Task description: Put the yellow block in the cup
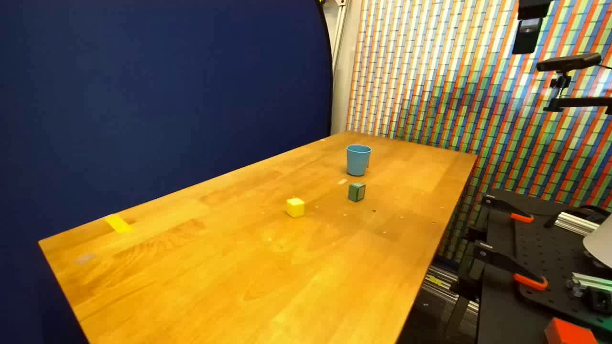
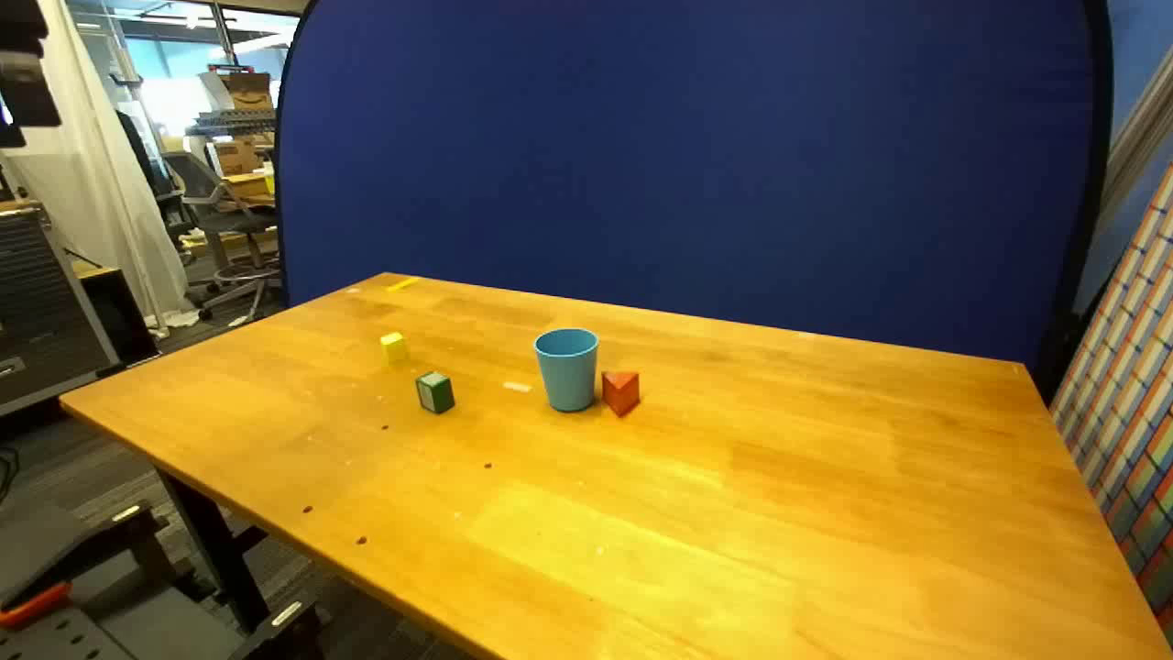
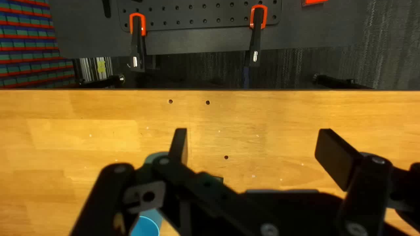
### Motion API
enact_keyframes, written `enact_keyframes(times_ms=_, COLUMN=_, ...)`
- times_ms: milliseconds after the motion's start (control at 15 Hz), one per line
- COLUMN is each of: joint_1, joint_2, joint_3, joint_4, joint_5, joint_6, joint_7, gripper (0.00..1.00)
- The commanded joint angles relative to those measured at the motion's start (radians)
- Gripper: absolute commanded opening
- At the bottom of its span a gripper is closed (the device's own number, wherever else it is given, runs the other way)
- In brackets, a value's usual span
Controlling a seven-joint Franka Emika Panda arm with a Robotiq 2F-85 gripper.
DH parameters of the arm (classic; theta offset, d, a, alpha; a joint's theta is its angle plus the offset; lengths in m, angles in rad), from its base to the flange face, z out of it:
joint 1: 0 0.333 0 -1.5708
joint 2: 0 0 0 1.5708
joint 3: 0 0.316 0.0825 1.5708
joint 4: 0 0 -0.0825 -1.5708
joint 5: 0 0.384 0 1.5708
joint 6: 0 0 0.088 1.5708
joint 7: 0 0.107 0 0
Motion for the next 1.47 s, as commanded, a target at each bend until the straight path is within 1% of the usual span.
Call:
enact_keyframes(times_ms=0, joint_1=0.003, joint_2=0.001, joint_3=-0.003, joint_4=0.002, joint_5=-0.002, joint_6=-0.001, joint_7=0.002, gripper=1.0)
enact_keyframes(times_ms=333, joint_1=0.003, joint_2=0.001, joint_3=-0.003, joint_4=0.003, joint_5=-0.002, joint_6=-0.001, joint_7=0.002, gripper=1.0)
enact_keyframes(times_ms=400, joint_1=-0.023, joint_2=0.074, joint_3=-0.006, joint_4=0.039, joint_5=-0.002, joint_6=0.032, joint_7=0.012, gripper=1.0)
enact_keyframes(times_ms=533, joint_1=-0.041, joint_2=0.224, joint_3=-0.007, joint_4=0.098, joint_5=-0.003, joint_6=0.13, joint_7=-0.022, gripper=1.0)
enact_keyframes(times_ms=600, joint_1=-0.065, joint_2=0.259, joint_3=0.012, joint_4=0.106, joint_5=0.014, joint_6=0.18, joint_7=-0.023, gripper=1.0)
enact_keyframes(times_ms=667, joint_1=-0.07, joint_2=0.308, joint_3=0.035, joint_4=0.12, joint_5=0.021, joint_6=0.231, joint_7=0.016, gripper=1.0)
enact_keyframes(times_ms=800, joint_1=-0.086, joint_2=0.424, joint_3=0.055, joint_4=0.156, joint_5=0.028, joint_6=0.316, joint_7=0.029, gripper=1.0)
enact_keyframes(times_ms=1000, joint_1=-0.104, joint_2=0.613, joint_3=0.081, joint_4=0.226, joint_5=0.022, joint_6=0.403, joint_7=0.034, gripper=1.0)
enact_keyframes(times_ms=1133, joint_1=-0.111, joint_2=0.741, joint_3=0.092, joint_4=0.29, joint_5=0.004, joint_6=0.438, joint_7=0.042, gripper=1.0)
enact_keyframes(times_ms=1267, joint_1=-0.104, joint_2=0.869, joint_3=0.091, joint_4=0.363, joint_5=-0.013, joint_6=0.471, joint_7=0.037, gripper=1.0)
enact_keyframes(times_ms=1333, joint_1=-0.044, joint_2=0.933, joint_3=0.035, joint_4=0.407, joint_5=-0.043, joint_6=0.477, joint_7=0.05, gripper=1.0)
enact_keyframes(times_ms=1400, joint_1=-0.032, joint_2=0.997, joint_3=0.027, joint_4=0.451, joint_5=-0.066, joint_6=0.483, joint_7=0.055, gripper=1.0)
